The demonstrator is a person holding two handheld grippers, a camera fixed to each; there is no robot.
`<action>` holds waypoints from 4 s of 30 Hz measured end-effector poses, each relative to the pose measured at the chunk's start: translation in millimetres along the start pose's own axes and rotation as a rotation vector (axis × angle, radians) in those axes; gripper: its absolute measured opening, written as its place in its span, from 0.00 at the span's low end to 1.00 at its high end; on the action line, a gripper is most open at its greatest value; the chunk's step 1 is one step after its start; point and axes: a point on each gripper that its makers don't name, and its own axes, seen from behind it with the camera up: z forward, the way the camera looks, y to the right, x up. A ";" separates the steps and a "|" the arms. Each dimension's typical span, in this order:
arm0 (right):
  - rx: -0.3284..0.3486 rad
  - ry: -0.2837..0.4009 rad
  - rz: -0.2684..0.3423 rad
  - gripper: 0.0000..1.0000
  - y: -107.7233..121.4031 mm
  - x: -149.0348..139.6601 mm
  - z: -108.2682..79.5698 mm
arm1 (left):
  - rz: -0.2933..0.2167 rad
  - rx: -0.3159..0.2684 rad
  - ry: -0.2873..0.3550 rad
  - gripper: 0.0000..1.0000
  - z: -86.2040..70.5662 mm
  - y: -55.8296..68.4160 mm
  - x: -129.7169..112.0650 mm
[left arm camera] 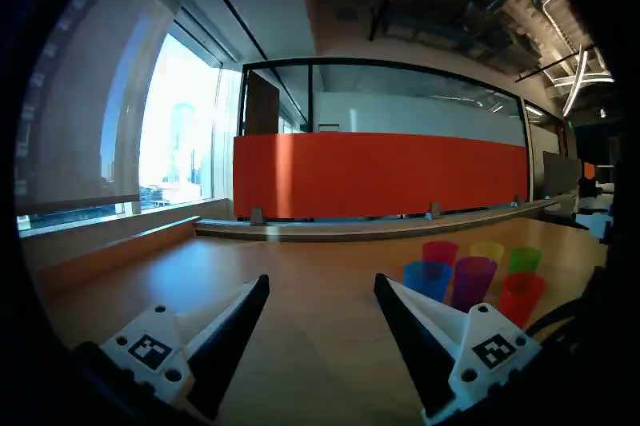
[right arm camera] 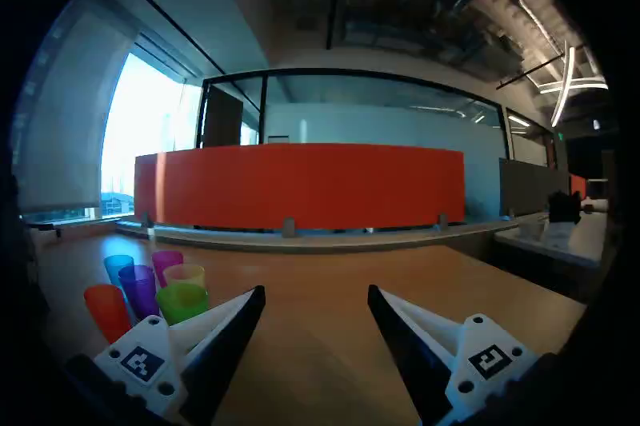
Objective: Pour water
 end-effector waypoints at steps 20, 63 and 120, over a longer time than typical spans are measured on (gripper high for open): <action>0.018 0.013 0.035 0.99 0.7 44.0 -3.2 | -0.039 -0.048 0.008 0.98 4.1 0.9 42.4; 0.190 -0.023 0.010 0.99 -49.2 240.9 44.2 | -0.023 -0.227 -0.020 0.98 61.1 13.6 241.1; 0.687 -0.281 -0.204 0.99 -106.9 178.9 16.8 | 0.092 -0.740 -0.219 0.98 59.8 97.6 181.3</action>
